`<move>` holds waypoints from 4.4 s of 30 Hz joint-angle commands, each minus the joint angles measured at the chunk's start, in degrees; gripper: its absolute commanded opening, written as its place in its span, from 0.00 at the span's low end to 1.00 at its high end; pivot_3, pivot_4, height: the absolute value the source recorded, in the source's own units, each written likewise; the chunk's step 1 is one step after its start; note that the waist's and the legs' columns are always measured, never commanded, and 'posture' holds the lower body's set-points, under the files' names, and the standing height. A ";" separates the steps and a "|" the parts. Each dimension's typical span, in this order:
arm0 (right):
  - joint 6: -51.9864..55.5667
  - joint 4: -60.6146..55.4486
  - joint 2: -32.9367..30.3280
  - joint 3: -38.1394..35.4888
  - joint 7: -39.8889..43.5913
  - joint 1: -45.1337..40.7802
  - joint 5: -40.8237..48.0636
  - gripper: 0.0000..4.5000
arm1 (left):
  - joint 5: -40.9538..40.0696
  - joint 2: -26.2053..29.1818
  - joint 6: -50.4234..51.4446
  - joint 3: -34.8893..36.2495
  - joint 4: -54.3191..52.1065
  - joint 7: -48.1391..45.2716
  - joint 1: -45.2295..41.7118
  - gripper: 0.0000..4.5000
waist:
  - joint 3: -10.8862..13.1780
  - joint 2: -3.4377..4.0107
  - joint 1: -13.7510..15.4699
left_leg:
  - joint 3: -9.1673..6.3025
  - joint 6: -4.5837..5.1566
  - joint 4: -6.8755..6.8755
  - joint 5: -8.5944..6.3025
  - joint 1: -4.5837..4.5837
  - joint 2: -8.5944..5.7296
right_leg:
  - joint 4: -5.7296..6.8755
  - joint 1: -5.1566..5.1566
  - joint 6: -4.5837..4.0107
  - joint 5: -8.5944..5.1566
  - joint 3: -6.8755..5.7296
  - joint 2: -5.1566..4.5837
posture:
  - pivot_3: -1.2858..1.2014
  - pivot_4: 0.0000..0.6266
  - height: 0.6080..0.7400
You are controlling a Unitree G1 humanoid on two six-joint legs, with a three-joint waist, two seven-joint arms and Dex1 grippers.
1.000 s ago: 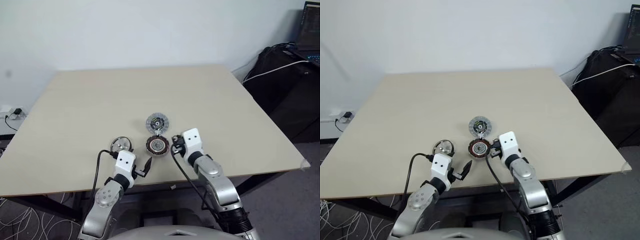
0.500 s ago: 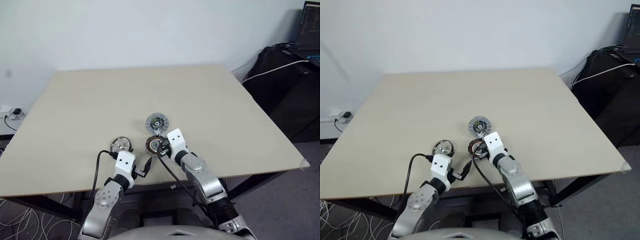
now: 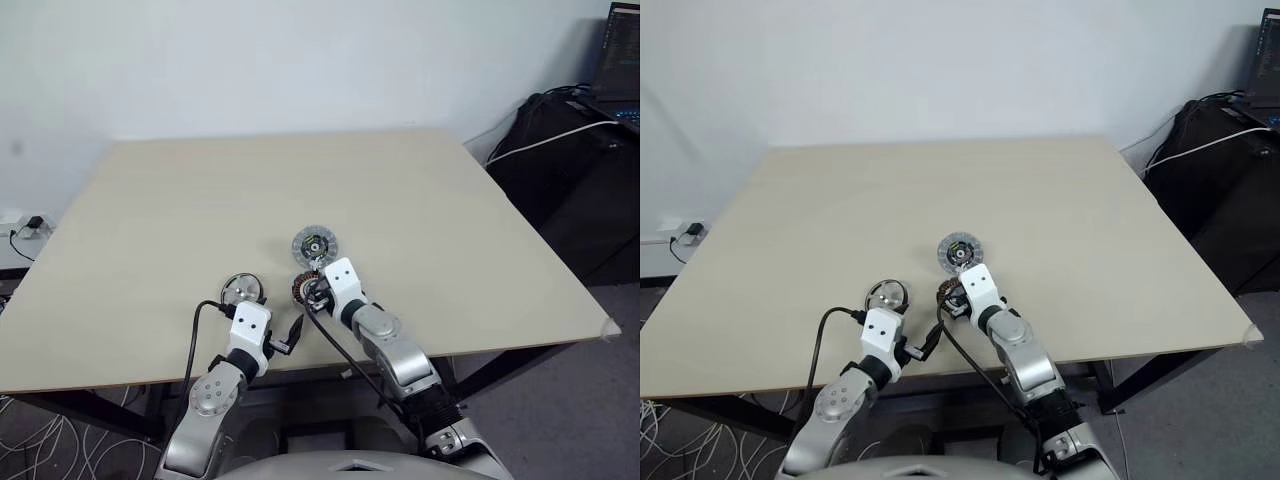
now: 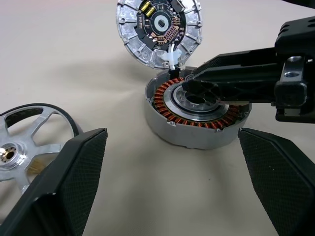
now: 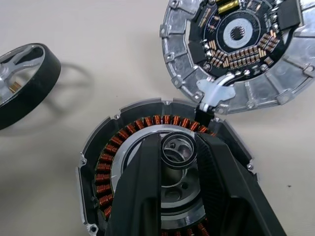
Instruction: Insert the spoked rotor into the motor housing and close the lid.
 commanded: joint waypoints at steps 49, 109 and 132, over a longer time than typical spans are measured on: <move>7.78 -7.09 1.85 1.57 -2.13 -2.52 -3.26 0.01 | 0.13 -0.02 -1.02 0.29 -1.76 -0.10 -1.26 1.00 | 0.00 0.01 0.00 | -0.01 0.00 0.00 0.00 0.00 0.00 | 0.01 0.00 0.00 0.01 0.00 0.00 | 0.52 0.00 1.00; 7.33 -25.84 -6.23 -3.12 0.82 11.37 0.04 0.01 | -16.86 -11.86 7.15 19.62 -5.21 11.58 2.62 1.00 | 0.18 -0.33 0.10 | -0.03 -0.01 -0.02 -0.01 -0.04 0.01 | -0.10 0.01 0.05 -0.01 -0.06 -0.02 | 0.52 0.00 1.00; 5.54 -32.46 -7.92 -4.32 4.98 15.97 6.40 0.01 | -25.69 -12.17 21.92 20.77 -5.35 14.04 -5.27 1.00 | 0.25 -0.47 0.16 | -0.05 -0.02 0.01 -0.01 -0.05 -0.02 | -0.11 0.04 0.05 0.00 -0.08 -0.02 | 0.52 0.00 1.00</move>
